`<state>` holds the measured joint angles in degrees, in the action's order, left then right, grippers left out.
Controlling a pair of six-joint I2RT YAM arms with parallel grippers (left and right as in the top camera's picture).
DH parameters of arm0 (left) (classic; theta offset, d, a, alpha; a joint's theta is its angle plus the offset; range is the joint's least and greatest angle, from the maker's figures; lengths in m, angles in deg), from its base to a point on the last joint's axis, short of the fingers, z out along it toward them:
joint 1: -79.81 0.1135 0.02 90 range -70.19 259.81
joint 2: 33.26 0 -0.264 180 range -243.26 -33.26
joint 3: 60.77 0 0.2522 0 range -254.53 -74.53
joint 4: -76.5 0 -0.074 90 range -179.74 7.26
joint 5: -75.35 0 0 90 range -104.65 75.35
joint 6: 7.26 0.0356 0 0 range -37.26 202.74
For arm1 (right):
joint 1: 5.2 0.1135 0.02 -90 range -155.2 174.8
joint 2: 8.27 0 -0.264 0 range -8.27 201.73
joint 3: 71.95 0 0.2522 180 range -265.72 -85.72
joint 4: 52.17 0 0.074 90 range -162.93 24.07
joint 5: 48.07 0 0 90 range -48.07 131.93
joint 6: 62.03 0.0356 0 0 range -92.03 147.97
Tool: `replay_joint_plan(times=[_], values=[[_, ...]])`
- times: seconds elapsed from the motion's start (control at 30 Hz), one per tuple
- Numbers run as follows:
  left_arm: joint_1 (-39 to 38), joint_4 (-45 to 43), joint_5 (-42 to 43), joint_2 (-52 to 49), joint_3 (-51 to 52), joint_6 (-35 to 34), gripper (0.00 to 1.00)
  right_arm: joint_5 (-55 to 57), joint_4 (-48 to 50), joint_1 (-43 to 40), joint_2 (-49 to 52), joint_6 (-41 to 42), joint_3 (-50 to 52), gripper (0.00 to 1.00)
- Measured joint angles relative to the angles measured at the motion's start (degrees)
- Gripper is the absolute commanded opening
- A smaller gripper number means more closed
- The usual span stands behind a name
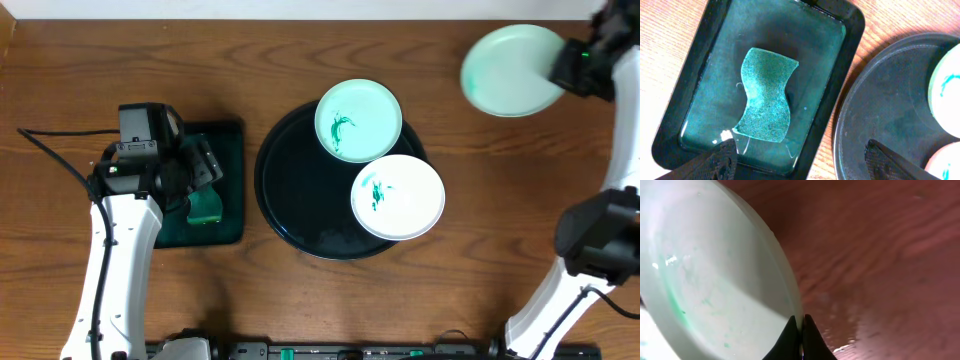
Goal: Clean dirty plates on tray and stack at the side
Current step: 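Place the plate on the table right of the tray and release, then reach the right gripper to the rim of the lower-right plate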
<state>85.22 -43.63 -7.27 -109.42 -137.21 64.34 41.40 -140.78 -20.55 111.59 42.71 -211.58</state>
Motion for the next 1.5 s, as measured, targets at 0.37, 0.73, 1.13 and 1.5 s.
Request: replay_joint_plan(times=[0.37, 0.73, 1.13, 1.5], values=[[0.0, 0.0, 0.0, 0.0, 0.0, 0.0, 0.82, -0.8, 2.9, -5.3, 9.0, -0.1, 5.6, 0.01], [0.0, 0.0, 0.0, 0.0, 0.0, 0.0, 0.82, -1.0, 3.1, -6.5, 18.1, -0.4, 6.1, 0.34], [0.0, 0.0, 0.0, 0.0, 0.0, 0.0, 0.82, -2.2, 4.0, -4.4, 12.1, -5.0, 6.5, 0.64], [0.0, 0.0, 0.0, 0.0, 0.0, 0.0, 0.82, -6.8, -4.3, 11.3, -5.7, -9.0, 6.1, 0.75]])
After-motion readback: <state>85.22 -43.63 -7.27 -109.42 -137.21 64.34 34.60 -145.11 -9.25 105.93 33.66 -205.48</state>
